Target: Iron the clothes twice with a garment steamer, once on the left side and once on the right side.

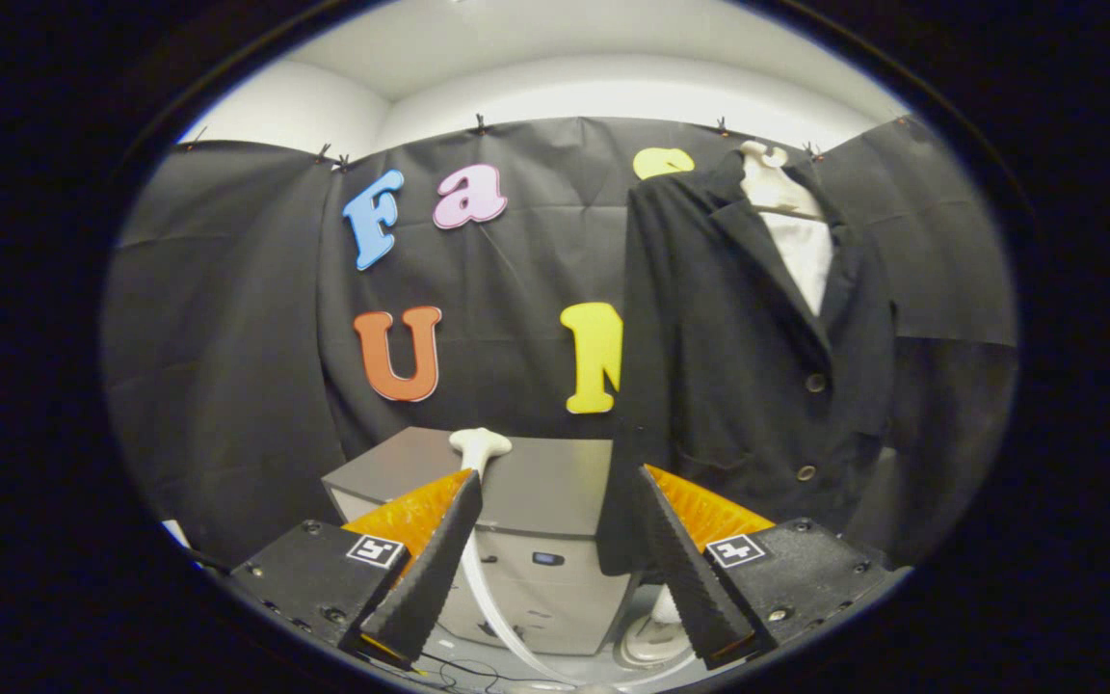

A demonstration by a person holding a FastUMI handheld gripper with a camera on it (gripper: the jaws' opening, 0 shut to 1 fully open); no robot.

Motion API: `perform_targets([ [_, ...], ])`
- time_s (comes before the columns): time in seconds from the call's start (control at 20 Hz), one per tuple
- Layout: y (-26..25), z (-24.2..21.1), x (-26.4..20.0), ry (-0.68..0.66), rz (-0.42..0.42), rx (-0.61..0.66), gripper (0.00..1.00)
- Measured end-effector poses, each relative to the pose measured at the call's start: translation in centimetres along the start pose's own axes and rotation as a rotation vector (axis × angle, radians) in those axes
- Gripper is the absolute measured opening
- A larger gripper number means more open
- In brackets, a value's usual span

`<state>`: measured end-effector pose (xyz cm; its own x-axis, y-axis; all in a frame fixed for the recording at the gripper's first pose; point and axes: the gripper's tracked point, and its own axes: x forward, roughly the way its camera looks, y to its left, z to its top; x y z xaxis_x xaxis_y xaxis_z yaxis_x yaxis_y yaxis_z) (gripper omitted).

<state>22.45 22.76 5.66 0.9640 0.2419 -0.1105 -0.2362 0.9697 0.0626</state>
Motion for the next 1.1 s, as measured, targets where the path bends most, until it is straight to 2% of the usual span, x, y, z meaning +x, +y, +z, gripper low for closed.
perform_targets([
  [0.4,7.3,-1.8,15.9,0.179,0.115,-0.019,0.99],
  [0.7,10.7,-6.4,24.7,0.357,0.142,-0.062,0.97],
  [1.0,11.4,-11.3,28.6,0.502,0.132,-0.110,0.95],
  [1.1,11.3,-12.4,29.2,0.538,0.130,-0.100,0.91],
])
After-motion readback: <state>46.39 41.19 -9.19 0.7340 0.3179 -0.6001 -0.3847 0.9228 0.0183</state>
